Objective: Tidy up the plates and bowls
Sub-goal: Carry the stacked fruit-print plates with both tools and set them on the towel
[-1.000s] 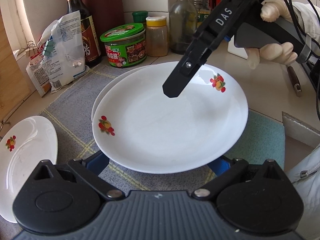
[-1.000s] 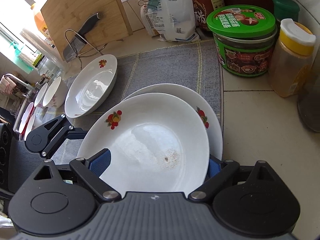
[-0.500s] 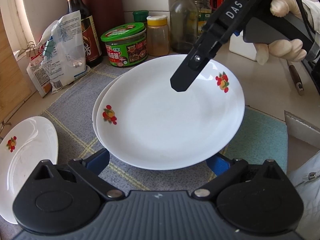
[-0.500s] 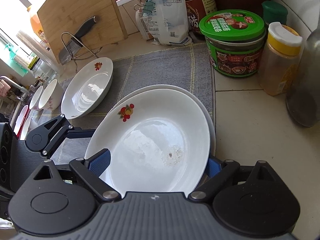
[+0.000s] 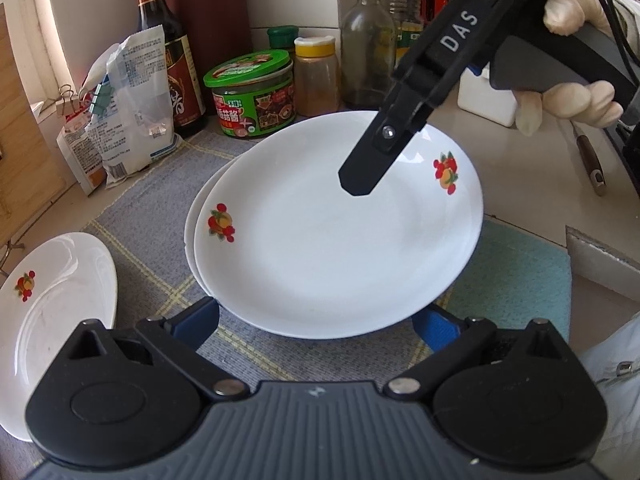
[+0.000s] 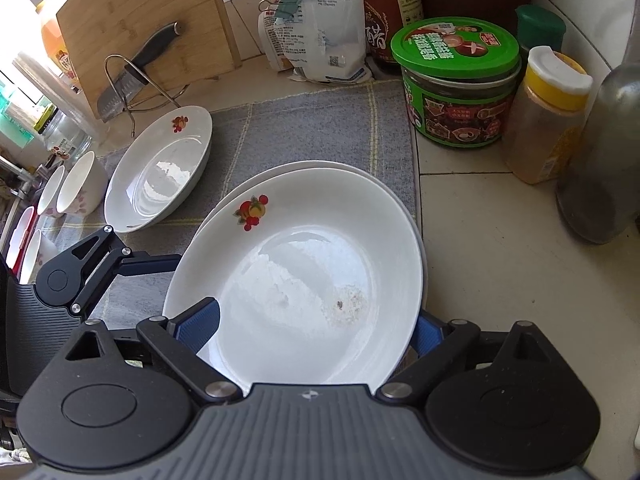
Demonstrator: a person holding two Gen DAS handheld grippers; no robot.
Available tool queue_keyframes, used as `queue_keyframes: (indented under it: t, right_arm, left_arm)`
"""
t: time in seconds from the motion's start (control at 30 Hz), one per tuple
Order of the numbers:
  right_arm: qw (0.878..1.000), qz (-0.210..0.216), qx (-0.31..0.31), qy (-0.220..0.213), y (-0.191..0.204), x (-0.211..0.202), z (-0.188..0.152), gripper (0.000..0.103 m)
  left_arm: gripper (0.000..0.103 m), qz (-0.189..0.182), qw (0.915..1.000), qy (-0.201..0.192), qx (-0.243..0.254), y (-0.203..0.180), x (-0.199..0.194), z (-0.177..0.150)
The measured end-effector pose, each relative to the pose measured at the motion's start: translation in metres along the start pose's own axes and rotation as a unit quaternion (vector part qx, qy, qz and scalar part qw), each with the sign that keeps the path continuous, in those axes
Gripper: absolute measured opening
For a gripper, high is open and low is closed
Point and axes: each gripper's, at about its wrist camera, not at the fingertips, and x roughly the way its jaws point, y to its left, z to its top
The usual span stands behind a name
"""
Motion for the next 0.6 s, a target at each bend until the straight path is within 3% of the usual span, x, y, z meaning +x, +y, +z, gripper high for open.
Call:
queue_keyframes:
  t: [0.6]
  right_arm:
    - [0.999, -0.049, -0.002, -0.003, 0.015, -0.005, -0.007, 0.099]
  left_arm:
    - [0.102, -0.005, 0.9997, -0.02, -0.014, -0.002, -0.004, -0.001]
